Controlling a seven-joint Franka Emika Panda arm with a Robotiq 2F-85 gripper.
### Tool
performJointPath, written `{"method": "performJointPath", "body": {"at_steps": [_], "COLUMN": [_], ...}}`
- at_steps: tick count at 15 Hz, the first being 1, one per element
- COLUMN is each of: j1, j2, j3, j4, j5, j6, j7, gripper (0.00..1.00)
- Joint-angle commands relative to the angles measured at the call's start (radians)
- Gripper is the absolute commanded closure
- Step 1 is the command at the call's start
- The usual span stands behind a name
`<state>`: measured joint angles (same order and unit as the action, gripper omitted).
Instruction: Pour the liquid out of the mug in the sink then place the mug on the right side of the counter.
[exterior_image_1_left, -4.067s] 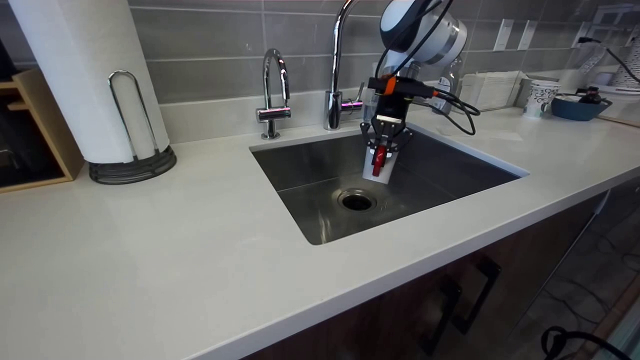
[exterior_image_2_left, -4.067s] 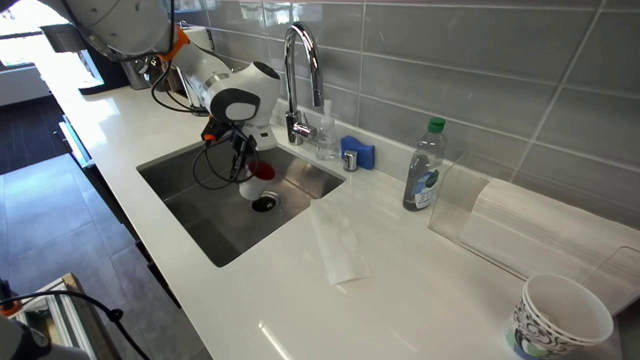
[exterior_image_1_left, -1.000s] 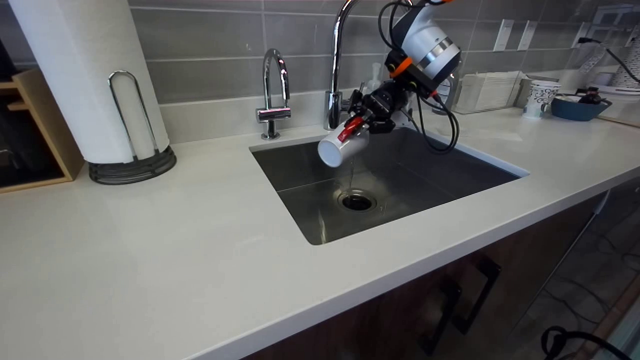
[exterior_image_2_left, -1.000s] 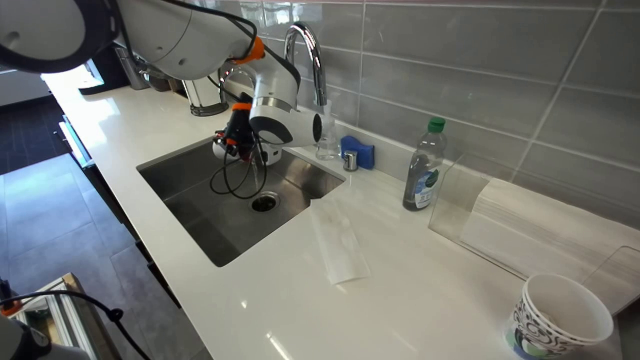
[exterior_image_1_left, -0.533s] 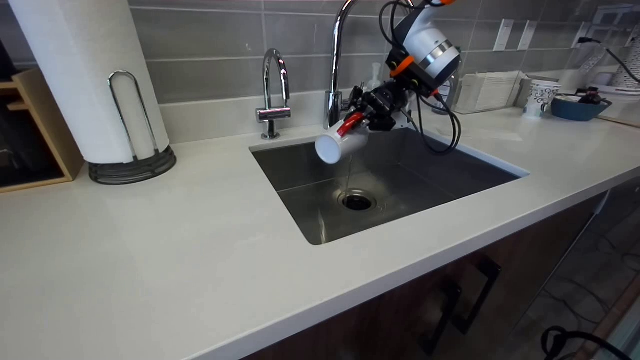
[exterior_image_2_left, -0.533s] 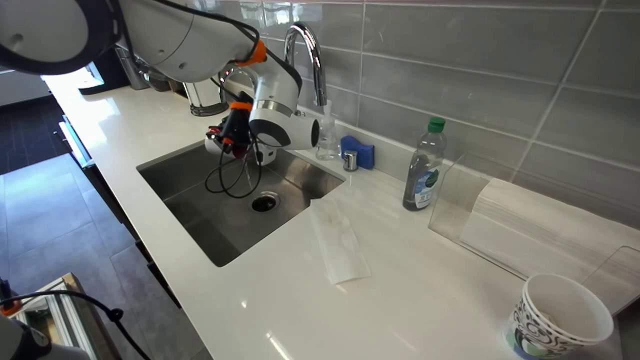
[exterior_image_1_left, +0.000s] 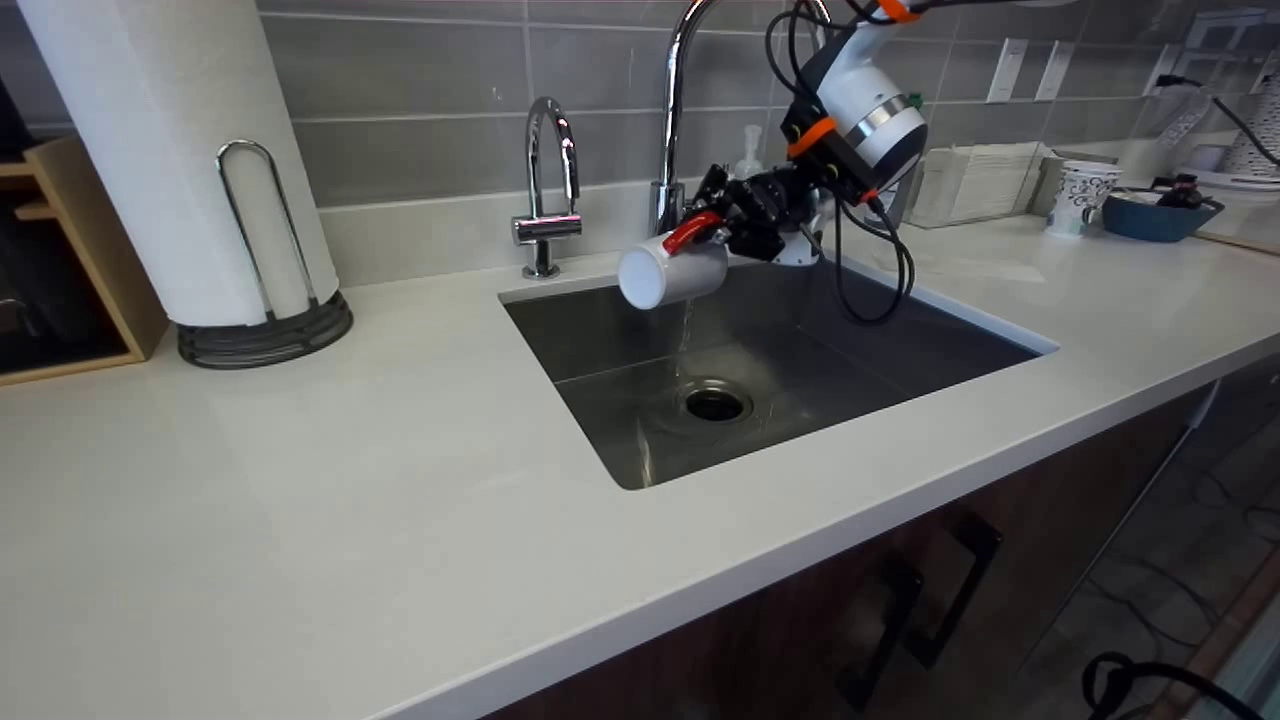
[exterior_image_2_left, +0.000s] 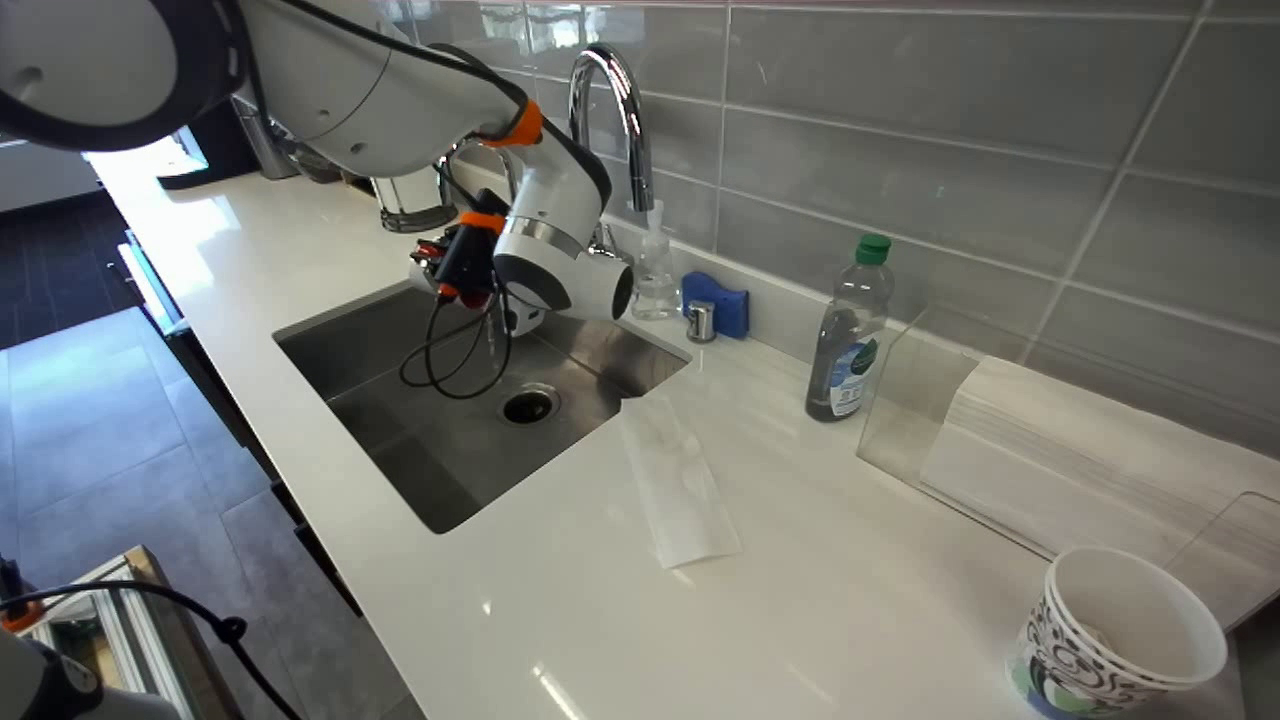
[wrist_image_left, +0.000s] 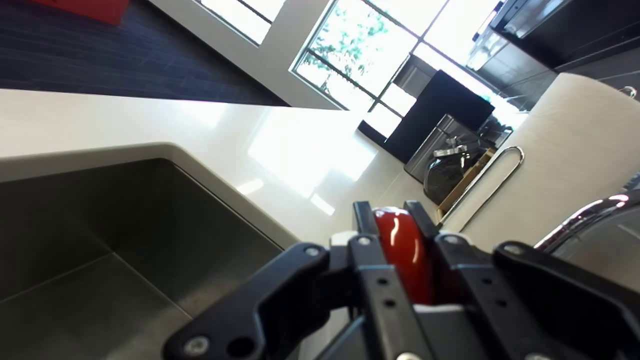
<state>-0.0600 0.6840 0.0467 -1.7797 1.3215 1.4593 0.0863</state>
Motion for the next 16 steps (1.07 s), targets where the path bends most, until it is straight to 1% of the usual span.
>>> {"method": "performJointPath", "body": {"at_steps": [1, 4, 9, 11, 12, 13, 15, 16], "j1": [-0.024, -0.031, -0.036, -0.023, -0.006, -0.017, 0.005, -0.013], "j2": [-0.008, -0.005, 0.011, 0.010, 0.002, 0.011, -0.002, 0.018], "j3": [0.002, -0.004, -0.012, -0.021, -0.032, -0.026, -0.043, -0.031], "j4": [-0.024, -0.031, -0.029, -0.031, -0.038, -0.032, -0.041, -0.017], "j5": [0.056, 0.064, 0.081, 0.082, 0.077, 0.081, 0.073, 0.053], "j6": [-0.120, -0.190, -0.268, -0.263, -0.220, -0.248, -0.183, -0.256], "j7": [-0.068, -0.109, -0.163, -0.177, -0.181, -0.184, -0.176, -0.162], "gripper": [0.95, 0.95, 0.95, 0.95, 0.95, 0.95, 0.95, 0.95]}}
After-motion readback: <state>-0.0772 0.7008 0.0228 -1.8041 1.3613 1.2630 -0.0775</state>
